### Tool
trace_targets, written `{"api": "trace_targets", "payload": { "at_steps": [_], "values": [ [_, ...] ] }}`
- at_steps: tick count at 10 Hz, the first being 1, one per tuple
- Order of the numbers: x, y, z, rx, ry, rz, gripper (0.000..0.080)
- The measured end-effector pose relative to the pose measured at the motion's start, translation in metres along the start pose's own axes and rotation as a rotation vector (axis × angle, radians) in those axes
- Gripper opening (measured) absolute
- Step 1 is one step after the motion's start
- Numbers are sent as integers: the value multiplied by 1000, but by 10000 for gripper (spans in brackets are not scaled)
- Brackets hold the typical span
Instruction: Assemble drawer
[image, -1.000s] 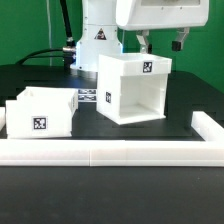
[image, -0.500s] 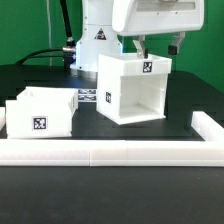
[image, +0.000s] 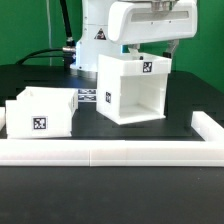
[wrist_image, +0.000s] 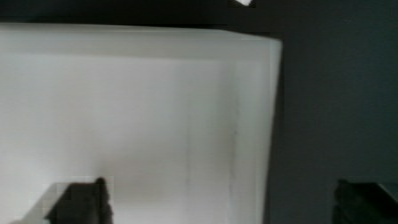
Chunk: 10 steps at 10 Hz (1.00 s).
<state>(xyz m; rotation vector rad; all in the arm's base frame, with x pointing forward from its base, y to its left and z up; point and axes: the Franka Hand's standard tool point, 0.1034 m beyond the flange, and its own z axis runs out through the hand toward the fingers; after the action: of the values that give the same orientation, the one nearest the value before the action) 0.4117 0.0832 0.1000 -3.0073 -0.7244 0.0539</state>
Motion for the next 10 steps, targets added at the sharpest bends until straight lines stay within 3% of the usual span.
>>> {"api": "trace_targets", "payload": {
  "at_steps": [1, 3, 4, 5, 10],
  "values": [
    [0, 0, 0, 0, 0, 0, 507],
    [0, 0, 0, 0, 0, 0, 232],
    [0, 0, 0, 0, 0, 0, 232],
    [0, 0, 0, 0, 0, 0, 56],
    [1, 0, 0, -1, 2, -1, 37]
  ]
}}
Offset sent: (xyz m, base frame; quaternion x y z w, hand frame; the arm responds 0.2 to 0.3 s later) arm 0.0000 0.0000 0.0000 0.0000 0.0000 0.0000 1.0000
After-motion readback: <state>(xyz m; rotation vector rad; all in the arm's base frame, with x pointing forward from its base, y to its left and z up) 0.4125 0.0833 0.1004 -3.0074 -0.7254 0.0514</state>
